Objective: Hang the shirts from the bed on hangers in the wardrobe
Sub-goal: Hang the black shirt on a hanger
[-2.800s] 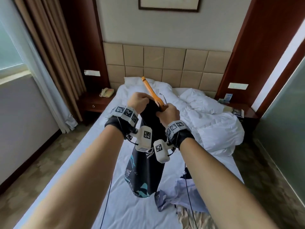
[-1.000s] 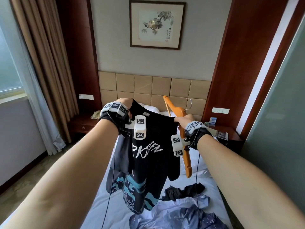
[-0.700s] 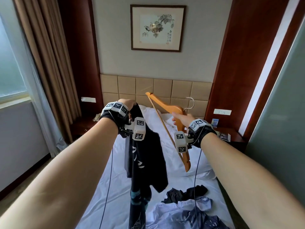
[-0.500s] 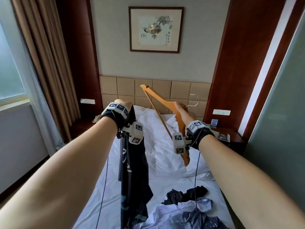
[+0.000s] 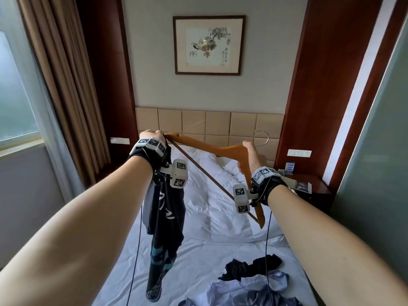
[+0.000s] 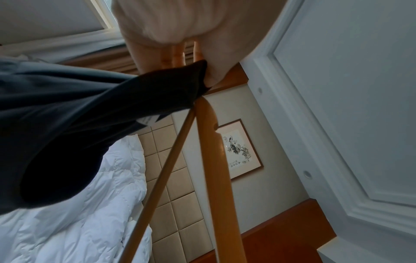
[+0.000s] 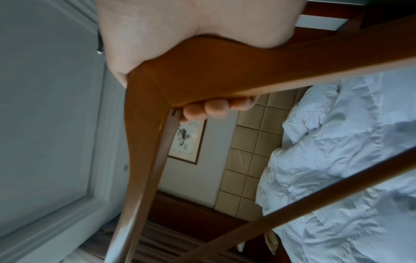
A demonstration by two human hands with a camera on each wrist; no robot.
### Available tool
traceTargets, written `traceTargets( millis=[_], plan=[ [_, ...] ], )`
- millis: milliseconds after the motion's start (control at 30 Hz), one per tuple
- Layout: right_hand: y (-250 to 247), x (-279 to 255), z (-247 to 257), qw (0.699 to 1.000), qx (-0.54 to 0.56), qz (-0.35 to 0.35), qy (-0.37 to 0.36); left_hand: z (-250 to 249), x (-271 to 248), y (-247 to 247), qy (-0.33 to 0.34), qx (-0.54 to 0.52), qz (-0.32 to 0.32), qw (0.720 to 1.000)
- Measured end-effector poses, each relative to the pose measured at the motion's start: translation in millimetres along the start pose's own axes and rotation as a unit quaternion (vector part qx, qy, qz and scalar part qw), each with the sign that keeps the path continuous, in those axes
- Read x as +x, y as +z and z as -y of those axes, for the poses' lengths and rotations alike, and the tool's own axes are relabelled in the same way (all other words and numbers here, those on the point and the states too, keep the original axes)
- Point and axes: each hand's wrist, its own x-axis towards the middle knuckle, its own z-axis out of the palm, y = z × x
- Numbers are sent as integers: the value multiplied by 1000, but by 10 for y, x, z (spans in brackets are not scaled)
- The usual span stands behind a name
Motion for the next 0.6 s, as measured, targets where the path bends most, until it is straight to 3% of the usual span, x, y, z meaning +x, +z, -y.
traceTargets(
  millis=[400, 600],
  plan=[
    [20, 90, -3, 1000, -1, 8, -28, -51, -22, -69, -20, -15, -69, 997],
    [98, 67, 40, 999, -23, 11, -40, -100, -9, -9, -1, 28, -62, 998]
  ],
)
